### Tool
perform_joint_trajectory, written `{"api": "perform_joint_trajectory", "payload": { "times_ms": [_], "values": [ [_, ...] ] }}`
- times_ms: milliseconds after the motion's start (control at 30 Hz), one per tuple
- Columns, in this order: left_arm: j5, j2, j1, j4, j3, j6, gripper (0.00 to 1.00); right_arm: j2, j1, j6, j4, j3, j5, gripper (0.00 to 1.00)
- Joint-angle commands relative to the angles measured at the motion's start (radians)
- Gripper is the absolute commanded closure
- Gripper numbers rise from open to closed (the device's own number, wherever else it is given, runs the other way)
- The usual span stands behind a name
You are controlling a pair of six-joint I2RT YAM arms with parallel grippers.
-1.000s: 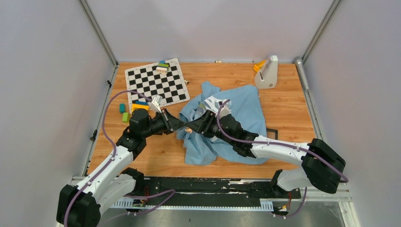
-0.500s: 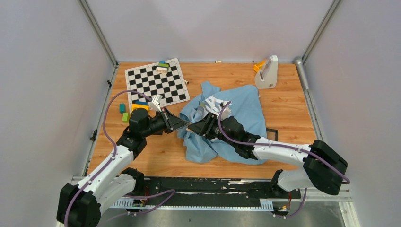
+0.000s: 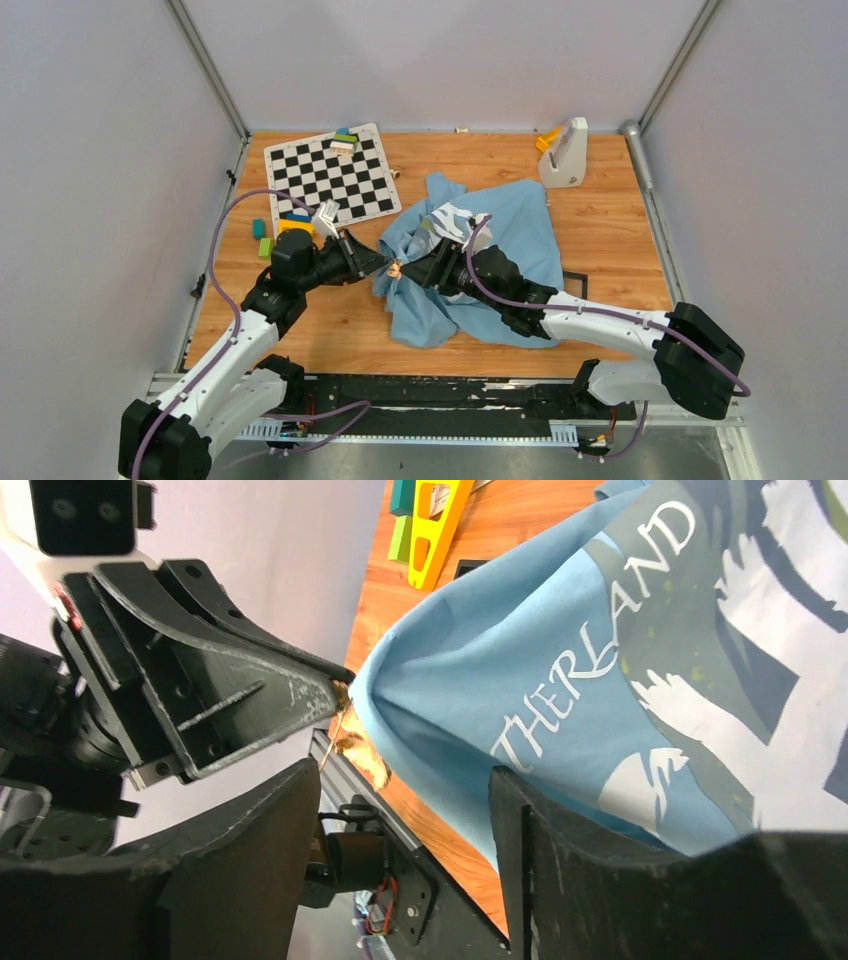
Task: Remove the brooch from the garment
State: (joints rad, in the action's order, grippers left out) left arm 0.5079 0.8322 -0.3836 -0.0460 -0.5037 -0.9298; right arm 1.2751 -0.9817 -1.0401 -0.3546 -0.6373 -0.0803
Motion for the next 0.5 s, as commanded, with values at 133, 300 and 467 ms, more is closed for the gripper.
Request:
{"api": "perform_joint_trajectory", "payload": {
  "times_ms": [133,300,467],
  "values": [
    [-0.144,-0.035,0.005,0.165,-0.103,0.195,1.0,-0.023,-0.006,0.112,0.039,-0.025,0.005,0.38],
    [-0.195,-0.041,0.005,0.235,-0.136,0.245,1.0,-0.012,-0.005,0.198,0.043,-0.045,0.01,0.43],
    [-0.236,-0.032,0.005,0.283,-0.165,0.278,1.0,0.031,-0.006,0.324,0.033,-0.068,0.043,0.43]
  ]
}}
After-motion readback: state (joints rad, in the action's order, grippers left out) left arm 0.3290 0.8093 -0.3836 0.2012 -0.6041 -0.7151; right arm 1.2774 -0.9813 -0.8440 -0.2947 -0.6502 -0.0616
